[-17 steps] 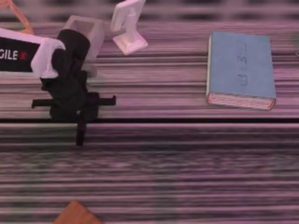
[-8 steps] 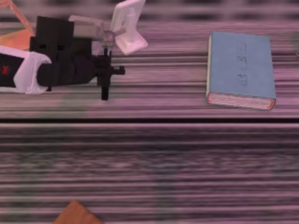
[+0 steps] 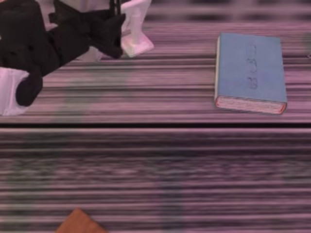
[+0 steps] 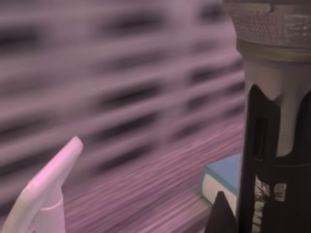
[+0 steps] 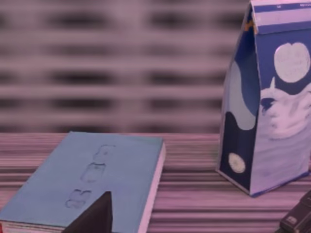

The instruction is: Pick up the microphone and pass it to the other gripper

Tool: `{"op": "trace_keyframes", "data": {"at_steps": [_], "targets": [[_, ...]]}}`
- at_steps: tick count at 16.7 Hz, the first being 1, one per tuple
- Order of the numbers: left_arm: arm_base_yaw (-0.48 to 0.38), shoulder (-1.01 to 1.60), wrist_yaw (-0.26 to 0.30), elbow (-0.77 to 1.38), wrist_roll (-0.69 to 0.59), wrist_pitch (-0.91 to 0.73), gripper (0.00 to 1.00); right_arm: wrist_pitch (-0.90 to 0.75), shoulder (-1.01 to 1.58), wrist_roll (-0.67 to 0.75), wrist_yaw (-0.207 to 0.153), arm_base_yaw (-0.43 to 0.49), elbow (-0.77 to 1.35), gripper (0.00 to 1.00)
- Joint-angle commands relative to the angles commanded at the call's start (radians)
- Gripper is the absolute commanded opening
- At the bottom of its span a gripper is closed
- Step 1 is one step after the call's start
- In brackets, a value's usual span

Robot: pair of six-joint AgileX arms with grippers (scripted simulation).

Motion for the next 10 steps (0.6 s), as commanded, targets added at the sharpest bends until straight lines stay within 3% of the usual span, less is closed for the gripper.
{"op": "trace_keyframes", "data": {"at_steps": [4, 10], "targets": [[0.005, -0.043, 0.042, -0.029, 0.024, 0.088, 0.00, 0.000, 0.000, 0.000, 0.000, 0.000, 0.000, 1.00], [-0.016, -0.050, 0.023, -0.027, 0.025, 0.081, 0.00, 0.000, 0.000, 0.000, 0.000, 0.000, 0.000, 1.00]]}}
